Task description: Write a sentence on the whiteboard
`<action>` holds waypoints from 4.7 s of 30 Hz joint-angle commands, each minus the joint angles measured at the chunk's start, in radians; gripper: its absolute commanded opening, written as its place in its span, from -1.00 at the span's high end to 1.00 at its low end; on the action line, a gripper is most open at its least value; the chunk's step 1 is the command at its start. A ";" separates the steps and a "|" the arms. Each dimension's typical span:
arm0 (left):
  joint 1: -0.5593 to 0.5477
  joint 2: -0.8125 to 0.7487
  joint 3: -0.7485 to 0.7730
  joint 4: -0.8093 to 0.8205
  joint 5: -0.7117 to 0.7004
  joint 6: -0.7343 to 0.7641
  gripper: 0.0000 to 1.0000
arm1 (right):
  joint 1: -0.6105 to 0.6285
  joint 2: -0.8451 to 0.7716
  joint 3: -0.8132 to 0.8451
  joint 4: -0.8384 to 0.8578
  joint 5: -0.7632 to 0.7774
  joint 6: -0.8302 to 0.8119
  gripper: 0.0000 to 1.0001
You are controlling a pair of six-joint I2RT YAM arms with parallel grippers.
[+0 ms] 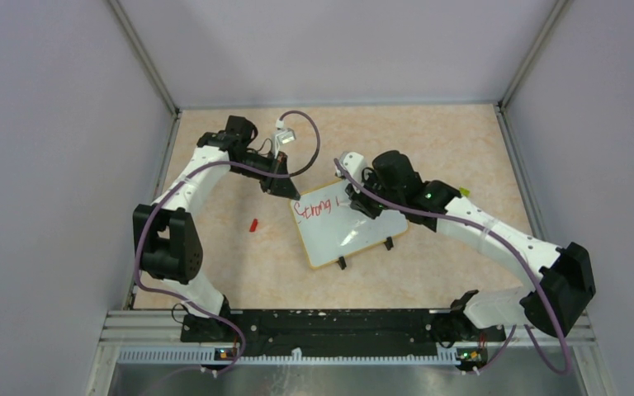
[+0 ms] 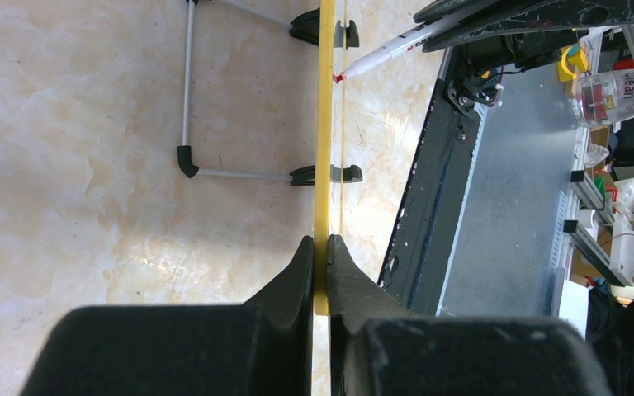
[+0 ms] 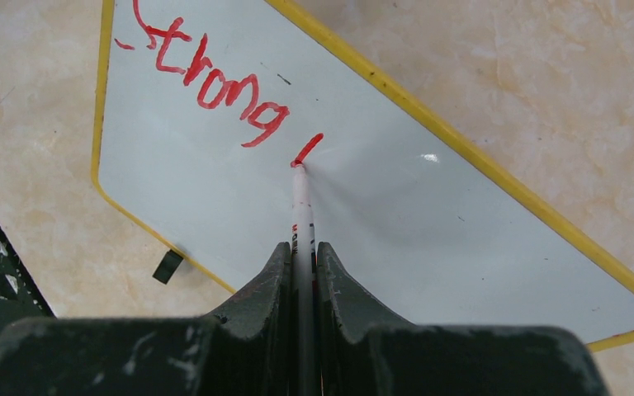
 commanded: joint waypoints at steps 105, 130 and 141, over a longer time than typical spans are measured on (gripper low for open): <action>-0.002 -0.001 0.011 0.003 0.015 0.008 1.00 | -0.059 -0.027 0.057 -0.001 0.034 -0.027 1.00; -0.002 0.004 0.013 0.005 0.014 0.006 1.00 | -0.098 -0.040 0.021 -0.021 0.003 -0.041 1.00; -0.002 0.002 0.009 0.006 0.014 0.006 1.00 | -0.078 -0.048 -0.038 -0.025 -0.012 -0.032 1.00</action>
